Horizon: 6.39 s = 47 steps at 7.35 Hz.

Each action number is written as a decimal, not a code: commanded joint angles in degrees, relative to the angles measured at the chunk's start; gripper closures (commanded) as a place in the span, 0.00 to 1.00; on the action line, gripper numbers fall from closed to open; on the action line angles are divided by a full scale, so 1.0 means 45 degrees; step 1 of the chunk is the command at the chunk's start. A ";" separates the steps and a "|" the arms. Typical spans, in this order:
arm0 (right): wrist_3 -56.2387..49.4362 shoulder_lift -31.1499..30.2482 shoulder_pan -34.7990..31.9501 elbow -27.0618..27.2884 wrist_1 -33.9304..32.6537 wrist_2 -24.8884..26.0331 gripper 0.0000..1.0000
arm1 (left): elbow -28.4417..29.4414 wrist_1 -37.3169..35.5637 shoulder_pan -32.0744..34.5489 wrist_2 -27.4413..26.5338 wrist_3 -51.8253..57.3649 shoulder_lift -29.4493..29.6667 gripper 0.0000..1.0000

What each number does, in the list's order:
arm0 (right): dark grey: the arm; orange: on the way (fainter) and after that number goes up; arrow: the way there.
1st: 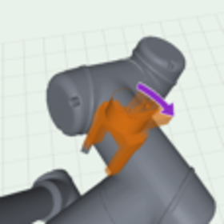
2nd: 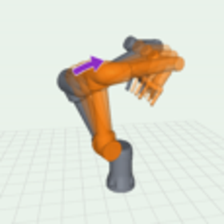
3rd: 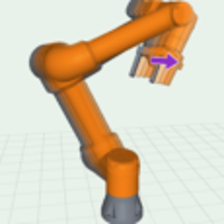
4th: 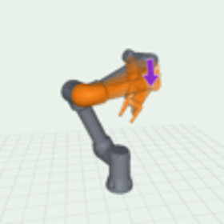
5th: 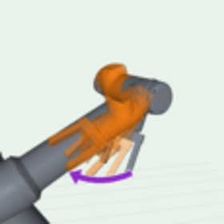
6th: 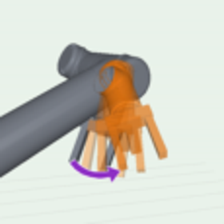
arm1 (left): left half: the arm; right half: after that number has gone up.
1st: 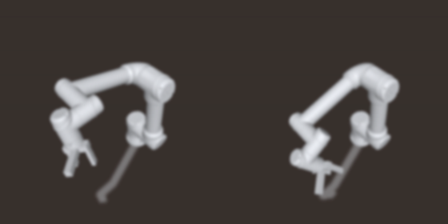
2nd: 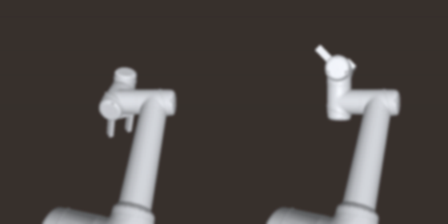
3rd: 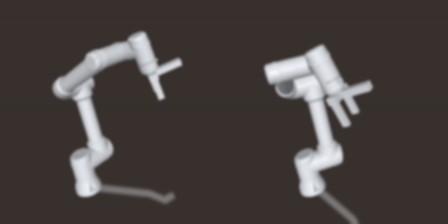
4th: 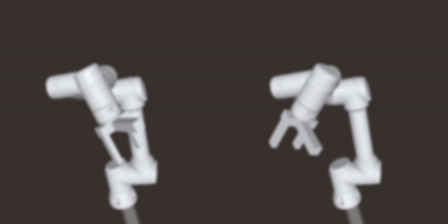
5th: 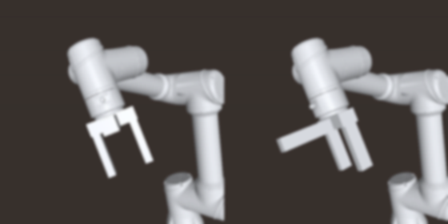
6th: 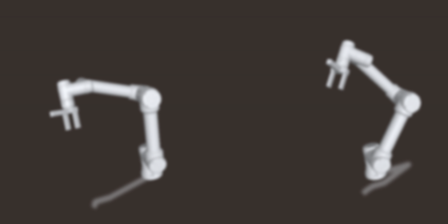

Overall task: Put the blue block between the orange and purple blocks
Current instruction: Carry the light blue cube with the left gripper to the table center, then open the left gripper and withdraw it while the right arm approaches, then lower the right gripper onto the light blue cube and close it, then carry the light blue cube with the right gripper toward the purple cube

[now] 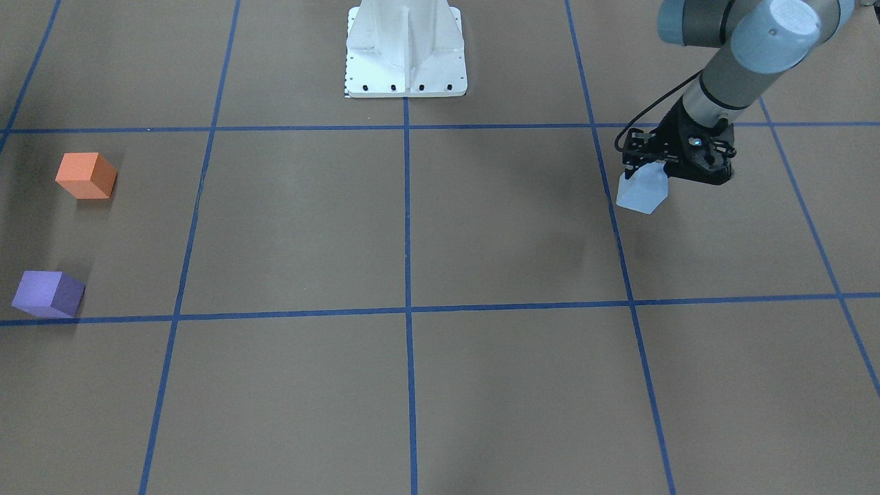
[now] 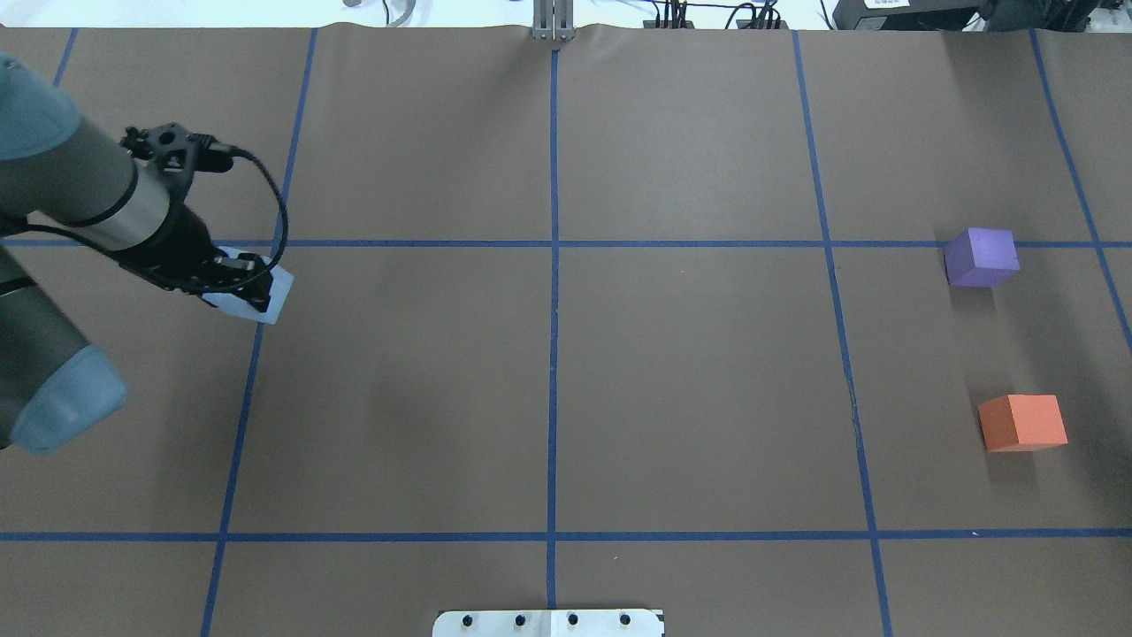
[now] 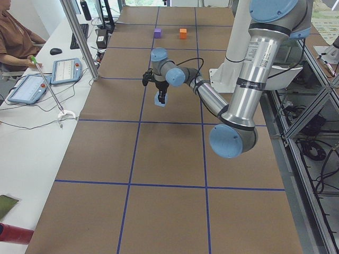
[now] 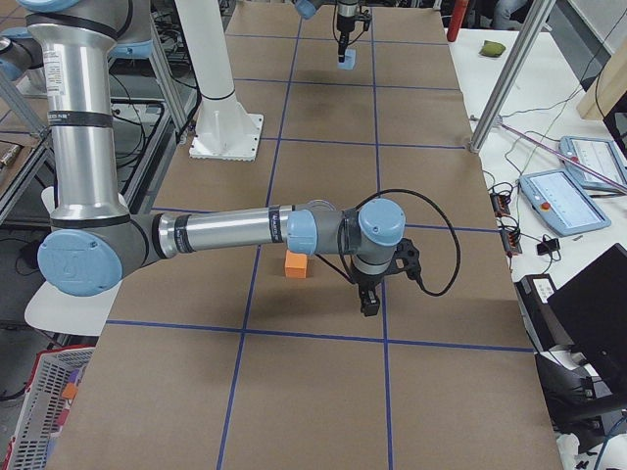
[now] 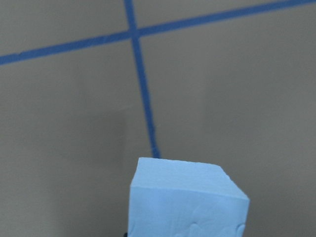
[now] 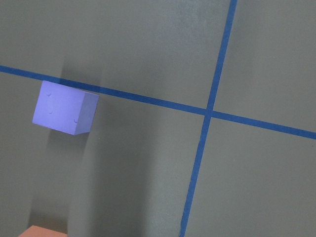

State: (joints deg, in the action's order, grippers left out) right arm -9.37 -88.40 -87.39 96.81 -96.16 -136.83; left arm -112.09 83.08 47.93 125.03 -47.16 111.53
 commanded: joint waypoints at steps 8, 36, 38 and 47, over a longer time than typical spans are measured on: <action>0.1356 0.0073 0.0434 0.0964 0.0003 -0.0277 0.00 | 0.8927 0.2981 -0.3325 -0.1515 -0.5106 0.7538 0.94; 1.8155 1.1089 1.2915 -0.4911 0.2952 0.7008 0.90 | 0.1959 0.2631 0.4504 0.0516 0.6535 -0.3533 0.00; 1.8235 1.1089 1.2838 -0.4582 0.2836 0.6911 1.00 | 0.1959 0.2631 0.4504 0.0516 0.6516 -0.3514 0.00; 1.2150 0.0248 0.7511 0.6828 -0.0111 0.5177 1.00 | 0.1647 0.2592 0.4504 0.0594 0.6302 -0.3475 0.00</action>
State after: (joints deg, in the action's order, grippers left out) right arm 51.34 -77.42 -50.07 126.45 -103.30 -111.44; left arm -104.37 94.76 68.20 127.54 -18.34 95.89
